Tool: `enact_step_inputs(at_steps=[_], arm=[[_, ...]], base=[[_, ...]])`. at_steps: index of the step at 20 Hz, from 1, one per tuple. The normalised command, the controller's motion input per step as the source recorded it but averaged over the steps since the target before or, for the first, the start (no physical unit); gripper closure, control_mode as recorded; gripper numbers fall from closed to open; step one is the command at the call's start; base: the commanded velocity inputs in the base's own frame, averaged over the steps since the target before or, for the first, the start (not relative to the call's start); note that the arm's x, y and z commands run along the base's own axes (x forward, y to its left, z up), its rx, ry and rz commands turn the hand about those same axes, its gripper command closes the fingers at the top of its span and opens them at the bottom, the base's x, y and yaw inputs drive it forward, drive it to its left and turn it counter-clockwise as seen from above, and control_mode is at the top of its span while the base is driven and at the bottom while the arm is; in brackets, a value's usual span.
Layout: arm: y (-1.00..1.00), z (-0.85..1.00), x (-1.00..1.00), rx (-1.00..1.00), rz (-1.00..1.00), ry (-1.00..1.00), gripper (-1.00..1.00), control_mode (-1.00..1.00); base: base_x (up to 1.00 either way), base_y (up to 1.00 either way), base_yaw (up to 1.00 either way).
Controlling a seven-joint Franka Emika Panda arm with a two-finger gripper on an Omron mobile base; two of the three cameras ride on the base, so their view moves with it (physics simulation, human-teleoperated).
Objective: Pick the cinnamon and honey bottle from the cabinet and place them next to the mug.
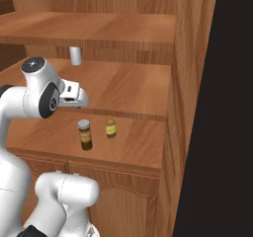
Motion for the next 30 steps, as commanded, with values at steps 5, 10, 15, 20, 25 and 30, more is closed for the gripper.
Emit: enact_step_inputs(at_steps=[5, 10, 15, 20, 25, 30], arm=[[0.0, 0.0, -0.24, 0.0, 0.0, -0.01, -1.0, -1.0], [0.0, 0.0, -0.08, 0.0, 0.0, 0.0, -1.0, -1.0], [0.0, 0.0, -0.08, 0.0, 0.0, 0.0, -1.0, -1.0], [0.0, 0.0, -0.18, 0.01, -0.01, 0.0, -1.0, -1.0], [-0.02, -0.2, -0.23, 0.08, -0.06, 0.02, -1.0, -1.0], [0.0, -0.36, -0.13, 0.1, -0.07, 0.02, -1.0, -1.0]], base=[[0.0, 0.0, 0.0], [0.0, 0.0, 0.0], [0.0, 0.0, 0.0], [0.0, 0.0, 0.0], [0.0, 0.0, 0.0], [0.0, 0.0, 0.0]])
